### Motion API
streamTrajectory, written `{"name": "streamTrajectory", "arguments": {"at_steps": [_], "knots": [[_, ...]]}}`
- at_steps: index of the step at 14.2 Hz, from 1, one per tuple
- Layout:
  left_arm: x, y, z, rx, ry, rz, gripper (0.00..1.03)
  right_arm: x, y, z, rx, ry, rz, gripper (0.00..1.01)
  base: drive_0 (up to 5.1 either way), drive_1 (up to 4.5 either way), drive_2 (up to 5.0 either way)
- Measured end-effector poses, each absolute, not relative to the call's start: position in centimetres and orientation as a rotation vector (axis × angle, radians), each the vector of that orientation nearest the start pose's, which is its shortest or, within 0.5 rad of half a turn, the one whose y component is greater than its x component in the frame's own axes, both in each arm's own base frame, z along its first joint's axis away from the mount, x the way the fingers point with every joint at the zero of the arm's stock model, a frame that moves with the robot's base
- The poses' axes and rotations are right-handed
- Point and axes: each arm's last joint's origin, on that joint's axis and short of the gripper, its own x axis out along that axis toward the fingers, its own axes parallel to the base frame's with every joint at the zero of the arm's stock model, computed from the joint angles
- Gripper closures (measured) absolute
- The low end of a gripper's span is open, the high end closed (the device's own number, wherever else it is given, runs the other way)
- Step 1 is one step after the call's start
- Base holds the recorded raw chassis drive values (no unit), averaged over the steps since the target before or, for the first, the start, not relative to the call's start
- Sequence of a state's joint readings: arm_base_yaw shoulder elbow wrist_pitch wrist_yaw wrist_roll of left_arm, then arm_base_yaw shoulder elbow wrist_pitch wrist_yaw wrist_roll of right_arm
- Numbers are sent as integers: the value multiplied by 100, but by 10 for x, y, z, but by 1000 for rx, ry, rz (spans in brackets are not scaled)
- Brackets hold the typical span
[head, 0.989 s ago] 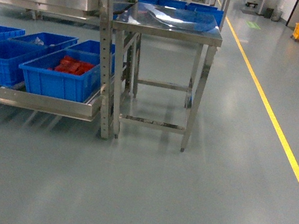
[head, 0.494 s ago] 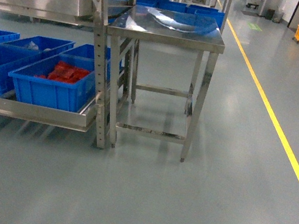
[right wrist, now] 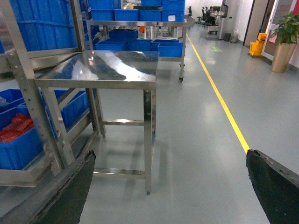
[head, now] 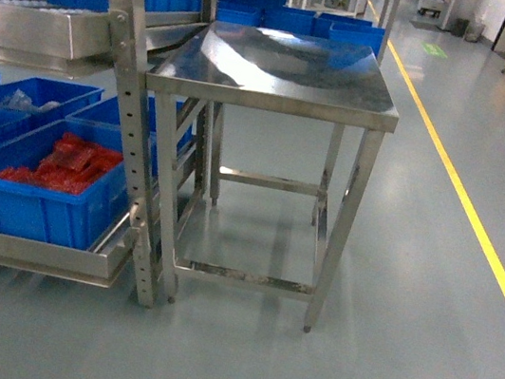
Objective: Pick blue part to blue bin on bottom shelf
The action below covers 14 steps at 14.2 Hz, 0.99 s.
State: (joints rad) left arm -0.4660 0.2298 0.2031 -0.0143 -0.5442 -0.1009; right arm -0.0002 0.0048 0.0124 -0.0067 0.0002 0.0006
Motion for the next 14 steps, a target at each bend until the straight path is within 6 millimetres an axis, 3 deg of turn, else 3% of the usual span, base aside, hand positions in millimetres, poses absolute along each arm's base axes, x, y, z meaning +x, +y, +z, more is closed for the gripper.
{"name": "streamTrajectory", "arguments": {"at_steps": [14], "knots": [[98, -32, 213, -80, 34, 82, 59, 97, 0, 167, 0, -1, 0, 3, -3, 406, -412]]}}
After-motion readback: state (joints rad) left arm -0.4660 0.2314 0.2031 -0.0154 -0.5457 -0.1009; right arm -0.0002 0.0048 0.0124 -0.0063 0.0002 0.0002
